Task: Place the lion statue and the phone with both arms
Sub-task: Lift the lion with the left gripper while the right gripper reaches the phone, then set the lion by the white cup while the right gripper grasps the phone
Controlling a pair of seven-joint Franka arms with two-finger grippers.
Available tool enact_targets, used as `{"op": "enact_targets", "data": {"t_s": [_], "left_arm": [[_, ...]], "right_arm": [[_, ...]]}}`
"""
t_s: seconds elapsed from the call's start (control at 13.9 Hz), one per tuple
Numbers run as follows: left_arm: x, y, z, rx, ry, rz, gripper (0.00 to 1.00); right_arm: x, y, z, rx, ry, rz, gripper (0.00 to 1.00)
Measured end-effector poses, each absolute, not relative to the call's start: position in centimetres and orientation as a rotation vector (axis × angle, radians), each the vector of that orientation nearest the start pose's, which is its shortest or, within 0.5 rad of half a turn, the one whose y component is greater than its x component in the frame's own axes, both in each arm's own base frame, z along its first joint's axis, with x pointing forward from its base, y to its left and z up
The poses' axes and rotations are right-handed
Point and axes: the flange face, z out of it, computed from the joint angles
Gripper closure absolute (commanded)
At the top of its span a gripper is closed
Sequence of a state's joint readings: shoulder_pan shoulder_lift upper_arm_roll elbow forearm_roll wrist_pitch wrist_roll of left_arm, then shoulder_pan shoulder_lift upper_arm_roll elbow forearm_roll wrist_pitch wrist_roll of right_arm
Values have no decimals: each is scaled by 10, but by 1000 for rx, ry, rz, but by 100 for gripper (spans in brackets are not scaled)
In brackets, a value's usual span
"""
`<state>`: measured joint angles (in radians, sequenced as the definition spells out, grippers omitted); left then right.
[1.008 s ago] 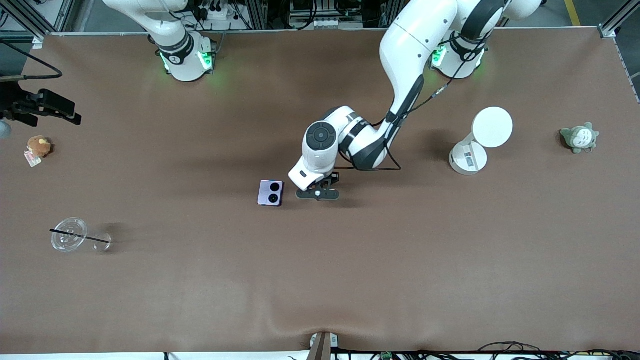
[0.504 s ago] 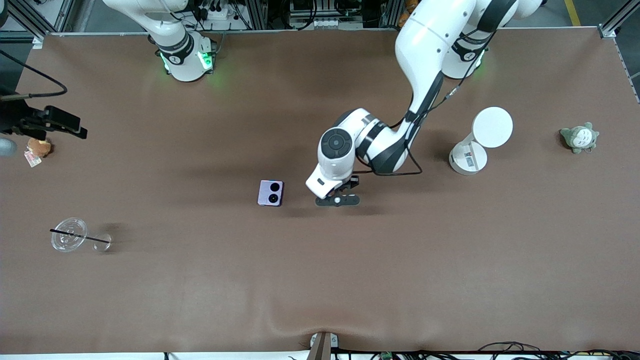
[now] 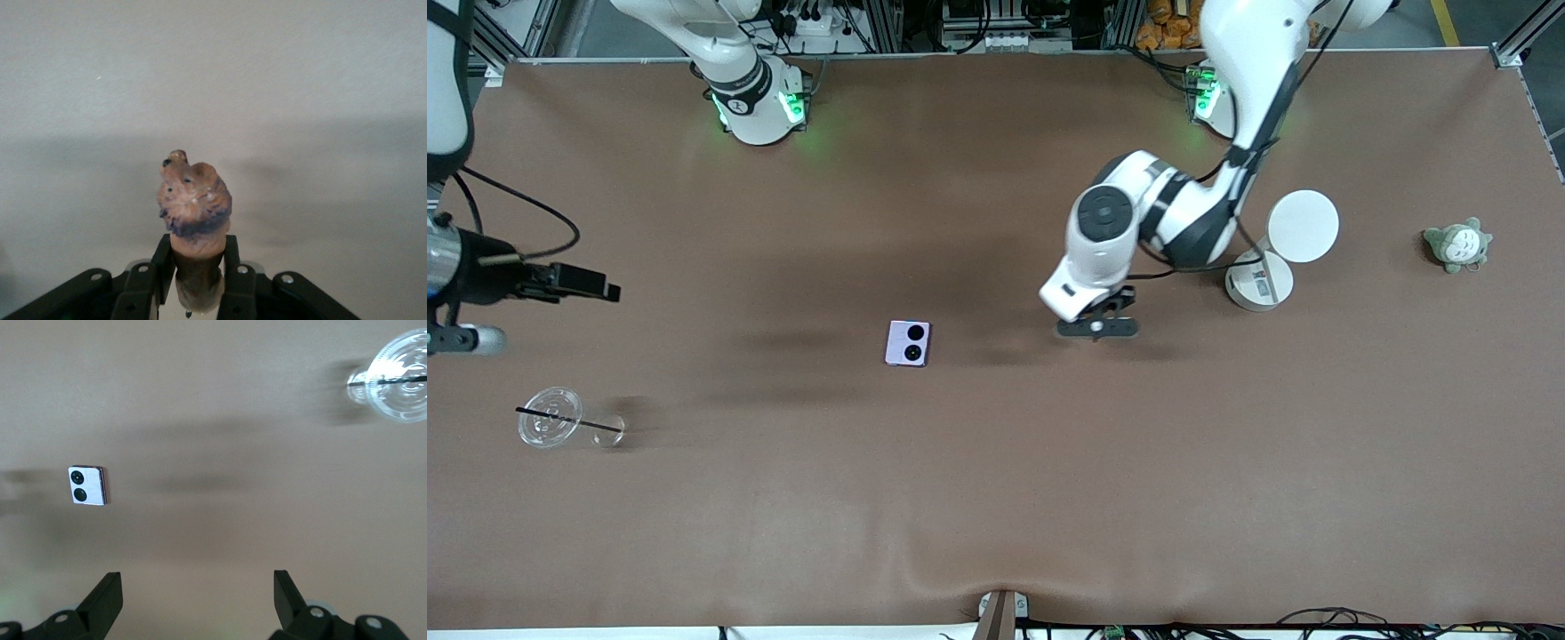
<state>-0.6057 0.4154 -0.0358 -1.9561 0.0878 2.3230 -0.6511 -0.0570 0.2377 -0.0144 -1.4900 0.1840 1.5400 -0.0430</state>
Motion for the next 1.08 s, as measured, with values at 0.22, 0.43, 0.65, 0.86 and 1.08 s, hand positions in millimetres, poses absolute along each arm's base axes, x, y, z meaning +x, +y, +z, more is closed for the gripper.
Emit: {"op": "enact_targets", "data": {"t_s": [0.22, 0.43, 0.65, 0.86, 1.08], "left_arm": [[473, -332, 231, -3087, 140, -5, 77], [471, -284, 217, -3079, 196, 23, 76], [464, -258, 219, -3071, 182, 49, 75], [450, -252, 214, -3058, 212, 83, 75], [455, -226, 216, -3054, 263, 94, 74]], "right_arm": [[631, 30, 489, -2939, -49, 265, 0], [644, 100, 449, -2972, -112, 226, 0], [638, 155, 409, -3056, -92, 185, 0], [627, 214, 367, -3097, -11, 171, 0], [623, 253, 318, -3108, 32, 167, 0]]}}
